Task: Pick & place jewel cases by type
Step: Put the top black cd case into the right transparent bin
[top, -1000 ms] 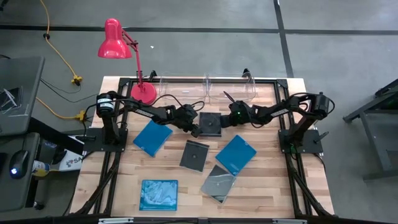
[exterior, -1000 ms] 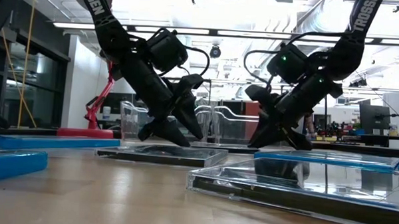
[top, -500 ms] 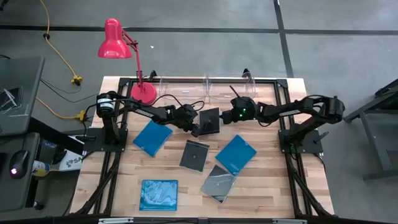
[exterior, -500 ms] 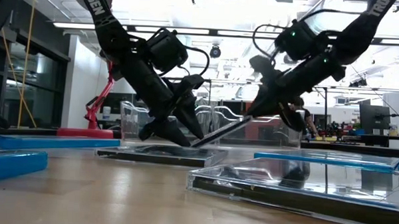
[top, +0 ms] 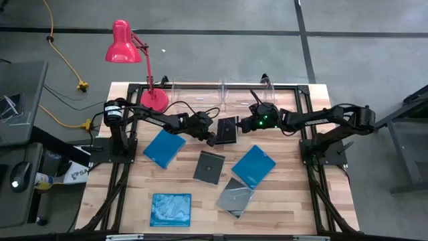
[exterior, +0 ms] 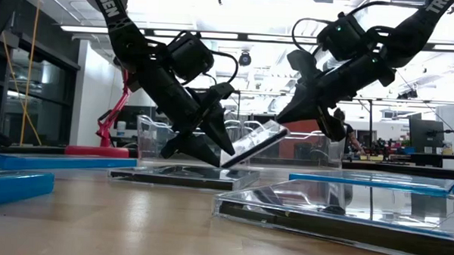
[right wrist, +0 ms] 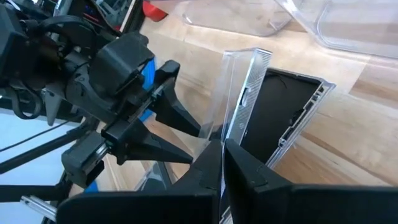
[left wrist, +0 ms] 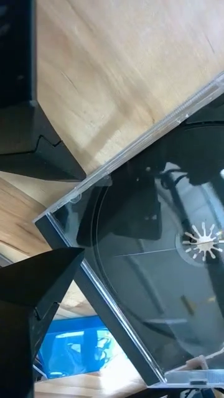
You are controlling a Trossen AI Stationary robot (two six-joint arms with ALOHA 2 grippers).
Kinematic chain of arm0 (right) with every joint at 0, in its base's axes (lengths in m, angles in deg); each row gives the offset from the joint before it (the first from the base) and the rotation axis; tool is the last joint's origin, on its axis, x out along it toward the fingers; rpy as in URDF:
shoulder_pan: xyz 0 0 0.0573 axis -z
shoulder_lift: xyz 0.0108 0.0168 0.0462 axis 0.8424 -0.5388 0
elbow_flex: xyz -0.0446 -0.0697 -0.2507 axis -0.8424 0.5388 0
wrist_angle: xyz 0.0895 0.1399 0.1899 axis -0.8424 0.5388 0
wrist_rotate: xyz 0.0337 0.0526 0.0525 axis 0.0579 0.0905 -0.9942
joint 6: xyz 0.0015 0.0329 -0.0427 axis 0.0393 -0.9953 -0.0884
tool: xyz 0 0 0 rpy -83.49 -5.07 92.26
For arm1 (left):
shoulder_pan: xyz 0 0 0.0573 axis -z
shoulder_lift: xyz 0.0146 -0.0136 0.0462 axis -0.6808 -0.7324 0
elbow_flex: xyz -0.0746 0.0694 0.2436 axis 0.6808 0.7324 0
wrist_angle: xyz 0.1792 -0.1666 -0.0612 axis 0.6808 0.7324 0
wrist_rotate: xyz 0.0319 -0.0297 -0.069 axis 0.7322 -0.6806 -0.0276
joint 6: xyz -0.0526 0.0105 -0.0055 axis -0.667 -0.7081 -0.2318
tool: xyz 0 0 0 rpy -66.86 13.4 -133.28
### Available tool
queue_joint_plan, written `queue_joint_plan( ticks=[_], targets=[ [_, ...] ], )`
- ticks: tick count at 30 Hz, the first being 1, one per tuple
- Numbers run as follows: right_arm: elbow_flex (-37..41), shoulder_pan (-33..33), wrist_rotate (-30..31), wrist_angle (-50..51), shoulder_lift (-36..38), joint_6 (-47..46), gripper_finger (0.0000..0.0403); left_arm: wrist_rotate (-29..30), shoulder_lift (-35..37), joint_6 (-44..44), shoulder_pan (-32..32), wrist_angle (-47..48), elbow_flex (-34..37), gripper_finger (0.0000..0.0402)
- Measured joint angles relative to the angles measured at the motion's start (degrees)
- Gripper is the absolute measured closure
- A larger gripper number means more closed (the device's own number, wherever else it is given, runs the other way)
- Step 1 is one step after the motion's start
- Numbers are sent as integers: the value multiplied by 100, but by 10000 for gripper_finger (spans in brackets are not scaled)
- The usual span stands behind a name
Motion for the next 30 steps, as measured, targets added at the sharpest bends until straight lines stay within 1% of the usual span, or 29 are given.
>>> queue_joint_plan(
  ticks=[15,22,25,30],
  targets=[
    [0,-139,-211,-606,-1,-46,403,-9,0,-5,2,-23,0,220],
    [0,-261,-175,-681,-1,-61,403,-3,0,-5,4,-408,2,220],
    [0,-264,-31,-492,-1,-137,403,48,0,-5,2,-397,2,220],
    [0,-260,306,382,-1,-289,403,190,0,-85,2,-316,2,220]
  ],
)
